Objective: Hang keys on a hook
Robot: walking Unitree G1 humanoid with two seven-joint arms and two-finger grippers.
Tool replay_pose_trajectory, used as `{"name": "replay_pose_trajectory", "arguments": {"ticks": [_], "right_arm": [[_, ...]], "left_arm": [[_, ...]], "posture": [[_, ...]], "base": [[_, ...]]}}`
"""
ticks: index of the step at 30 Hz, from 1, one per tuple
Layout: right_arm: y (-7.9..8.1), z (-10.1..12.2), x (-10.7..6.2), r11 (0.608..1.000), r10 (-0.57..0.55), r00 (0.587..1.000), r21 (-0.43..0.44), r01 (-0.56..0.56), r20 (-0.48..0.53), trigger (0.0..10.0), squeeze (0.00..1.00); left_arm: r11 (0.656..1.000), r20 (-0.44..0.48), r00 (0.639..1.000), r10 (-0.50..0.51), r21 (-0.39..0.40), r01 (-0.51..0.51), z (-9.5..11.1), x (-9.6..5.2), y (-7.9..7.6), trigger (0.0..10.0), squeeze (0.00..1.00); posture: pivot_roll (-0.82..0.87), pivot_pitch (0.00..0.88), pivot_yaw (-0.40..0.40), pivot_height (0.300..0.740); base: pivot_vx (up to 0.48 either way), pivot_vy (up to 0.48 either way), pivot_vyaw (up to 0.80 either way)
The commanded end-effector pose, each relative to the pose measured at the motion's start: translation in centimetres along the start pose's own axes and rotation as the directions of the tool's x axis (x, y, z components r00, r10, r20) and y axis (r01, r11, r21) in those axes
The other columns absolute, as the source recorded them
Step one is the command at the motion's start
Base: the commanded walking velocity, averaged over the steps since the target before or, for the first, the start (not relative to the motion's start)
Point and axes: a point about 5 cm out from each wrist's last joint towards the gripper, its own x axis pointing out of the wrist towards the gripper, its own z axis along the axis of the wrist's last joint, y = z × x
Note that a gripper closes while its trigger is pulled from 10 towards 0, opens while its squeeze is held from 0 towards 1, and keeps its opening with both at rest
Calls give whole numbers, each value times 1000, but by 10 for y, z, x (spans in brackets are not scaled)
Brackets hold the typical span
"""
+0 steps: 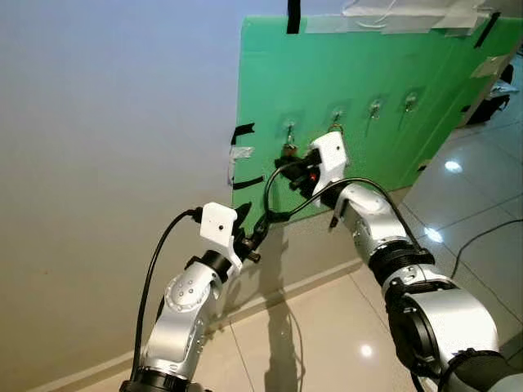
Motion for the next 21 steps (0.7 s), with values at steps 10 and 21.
{"name": "replay_pose_trajectory", "arguments": {"ticks": [10,21], "right_arm": [[-6,30,-4,997,-38,984,77,25,175,10000,1000],[3,18,-58,993,-114,964,58,104,239,10000,1000]], "left_arm": [[1000,0,1000,-9,8,9,1,3,-3,10000,0],[999,-25,998,53,5,-53,-4,-7,10,10000,0]], "posture": [[15,0,-94,740],[0,0,-88,740]], "base": [[0,0,0],[0,0,0]]}}
